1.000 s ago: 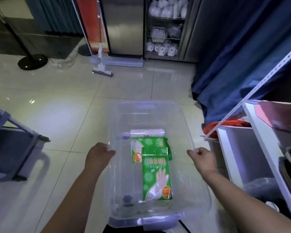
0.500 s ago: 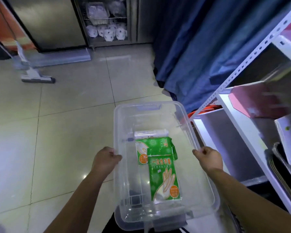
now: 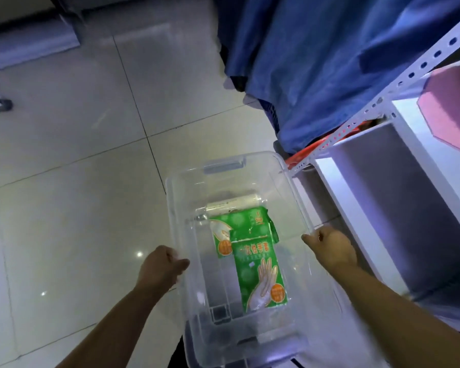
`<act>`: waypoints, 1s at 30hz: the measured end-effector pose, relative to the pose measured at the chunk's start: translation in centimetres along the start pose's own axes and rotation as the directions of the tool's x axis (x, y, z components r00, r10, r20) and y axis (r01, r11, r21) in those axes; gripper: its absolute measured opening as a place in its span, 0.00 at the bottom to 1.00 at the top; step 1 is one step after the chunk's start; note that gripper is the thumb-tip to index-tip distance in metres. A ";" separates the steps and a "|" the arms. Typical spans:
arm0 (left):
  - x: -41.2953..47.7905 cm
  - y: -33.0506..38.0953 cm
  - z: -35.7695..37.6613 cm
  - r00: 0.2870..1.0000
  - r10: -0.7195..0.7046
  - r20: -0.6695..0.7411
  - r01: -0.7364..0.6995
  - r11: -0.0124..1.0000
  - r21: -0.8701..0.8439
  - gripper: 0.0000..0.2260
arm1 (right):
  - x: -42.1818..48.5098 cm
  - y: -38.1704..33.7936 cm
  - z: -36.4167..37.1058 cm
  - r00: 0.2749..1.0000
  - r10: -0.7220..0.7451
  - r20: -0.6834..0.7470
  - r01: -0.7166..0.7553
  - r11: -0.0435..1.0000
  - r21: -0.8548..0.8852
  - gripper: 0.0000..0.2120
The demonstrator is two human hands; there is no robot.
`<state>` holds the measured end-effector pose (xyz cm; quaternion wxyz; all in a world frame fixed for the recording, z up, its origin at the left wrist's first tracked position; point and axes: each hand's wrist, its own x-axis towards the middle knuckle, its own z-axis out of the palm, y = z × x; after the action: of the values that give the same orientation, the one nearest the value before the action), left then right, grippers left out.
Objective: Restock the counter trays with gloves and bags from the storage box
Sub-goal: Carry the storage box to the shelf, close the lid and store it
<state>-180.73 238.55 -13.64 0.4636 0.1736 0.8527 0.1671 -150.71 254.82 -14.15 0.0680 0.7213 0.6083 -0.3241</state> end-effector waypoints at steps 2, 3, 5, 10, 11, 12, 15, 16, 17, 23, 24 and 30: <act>4.2 -0.5 3.2 0.999 -0.035 0.014 0.036 0.999 -0.025 0.09 | 4.4 1.3 2.8 0.999 0.036 0.017 -0.036 0.999 0.007 0.17; 6.2 -0.8 4.7 0.999 -0.048 0.019 0.048 0.998 -0.033 0.09 | 6.4 1.9 4.2 0.998 0.054 0.021 -0.055 0.998 0.014 0.15; 10.0 -1.5 7.6 0.997 -0.066 0.035 0.068 0.996 -0.052 0.09 | 10.1 3.1 6.7 0.996 0.090 0.019 -0.090 0.996 0.026 0.13; 17.5 -3.3 13.7 0.996 -0.067 0.064 0.069 0.997 -0.020 0.11 | 17.0 5.7 11.7 0.996 0.085 -0.003 -0.085 0.995 -0.052 0.13; 18.6 -3.6 14.7 0.995 -0.066 0.068 0.067 0.998 -0.016 0.11 | 18.1 6.0 12.4 0.997 0.081 -0.008 -0.081 0.994 -0.066 0.13; 19.7 -3.9 15.7 0.995 -0.066 0.073 0.067 0.998 -0.013 0.11 | 19.1 6.3 13.1 0.997 0.077 -0.018 -0.078 0.994 -0.076 0.13; 22.1 -4.6 18.5 0.993 -0.082 0.080 0.084 0.996 -0.015 0.11 | 21.6 7.0 14.9 0.995 0.080 -0.051 -0.084 0.993 -0.080 0.12; 22.7 -4.9 19.3 0.993 -0.091 0.081 0.093 0.995 -0.022 0.11 | 22.3 7.2 15.3 0.994 0.091 -0.060 -0.095 0.993 -0.069 0.12; 23.2 -5.1 20.0 0.992 -0.095 0.080 0.098 0.995 -0.027 0.11 | 22.9 7.5 15.8 0.992 0.103 -0.068 -0.107 0.993 -0.052 0.11; 24.5 -6.6 23.1 0.996 -0.050 0.073 0.049 0.999 0.008 0.12 | 24.9 9.3 17.5 0.985 0.149 -0.088 -0.150 0.989 -0.008 0.09; 24.6 -6.8 23.4 0.997 -0.037 0.066 0.036 0.999 0.020 0.12 | 25.1 9.4 17.6 0.984 0.149 -0.092 -0.151 0.989 -0.009 0.08; 23.3 -5.2 22.5 0.999 0.016 -0.046 -0.007 0.982 0.189 0.18 | 23.1 10.2 16.7 0.983 0.086 -0.160 -0.083 0.996 0.022 0.15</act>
<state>-174.27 247.25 -44.63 0.4238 0.2176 0.8744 0.0922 -146.58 263.25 -42.90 0.0270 0.7707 0.5782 -0.2663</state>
